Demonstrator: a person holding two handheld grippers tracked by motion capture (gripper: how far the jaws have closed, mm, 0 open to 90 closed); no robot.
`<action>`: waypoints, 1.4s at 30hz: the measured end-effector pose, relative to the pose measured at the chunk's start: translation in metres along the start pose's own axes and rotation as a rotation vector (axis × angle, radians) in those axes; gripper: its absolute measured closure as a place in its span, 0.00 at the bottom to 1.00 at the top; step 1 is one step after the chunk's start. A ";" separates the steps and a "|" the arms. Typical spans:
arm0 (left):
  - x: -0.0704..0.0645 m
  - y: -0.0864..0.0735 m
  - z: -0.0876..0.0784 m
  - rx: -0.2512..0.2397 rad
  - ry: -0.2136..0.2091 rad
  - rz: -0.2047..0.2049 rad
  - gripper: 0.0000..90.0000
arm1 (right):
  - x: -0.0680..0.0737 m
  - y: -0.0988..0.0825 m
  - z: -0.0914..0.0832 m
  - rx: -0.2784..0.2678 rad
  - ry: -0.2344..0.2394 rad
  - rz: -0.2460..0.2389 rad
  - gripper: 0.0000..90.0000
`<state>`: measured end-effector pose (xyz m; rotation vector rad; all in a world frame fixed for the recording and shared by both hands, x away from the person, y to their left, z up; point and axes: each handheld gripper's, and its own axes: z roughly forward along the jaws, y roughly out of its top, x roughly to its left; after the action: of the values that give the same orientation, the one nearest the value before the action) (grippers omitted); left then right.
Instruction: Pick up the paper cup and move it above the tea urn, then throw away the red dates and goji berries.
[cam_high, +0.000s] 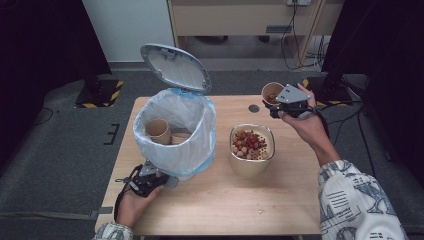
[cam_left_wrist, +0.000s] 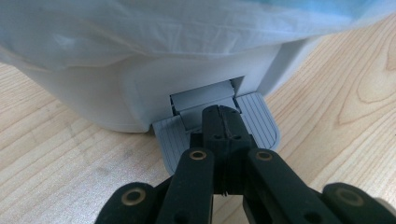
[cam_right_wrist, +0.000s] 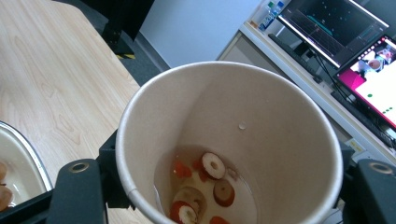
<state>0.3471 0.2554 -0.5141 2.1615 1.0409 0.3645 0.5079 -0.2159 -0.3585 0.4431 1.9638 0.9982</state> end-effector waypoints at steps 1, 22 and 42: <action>0.000 0.000 0.000 0.000 0.000 0.000 1.00 | 0.000 0.000 -0.001 -0.004 0.004 -0.003 0.32; 0.000 0.000 0.000 -0.001 -0.001 -0.002 1.00 | 0.000 0.002 -0.004 -0.005 0.022 -0.042 0.32; 0.000 0.000 0.000 -0.003 -0.004 -0.004 1.00 | 0.016 0.006 -0.007 -0.013 0.046 -0.139 0.32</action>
<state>0.3472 0.2558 -0.5144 2.1567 1.0414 0.3595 0.4930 -0.2052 -0.3599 0.2745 1.9989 0.9391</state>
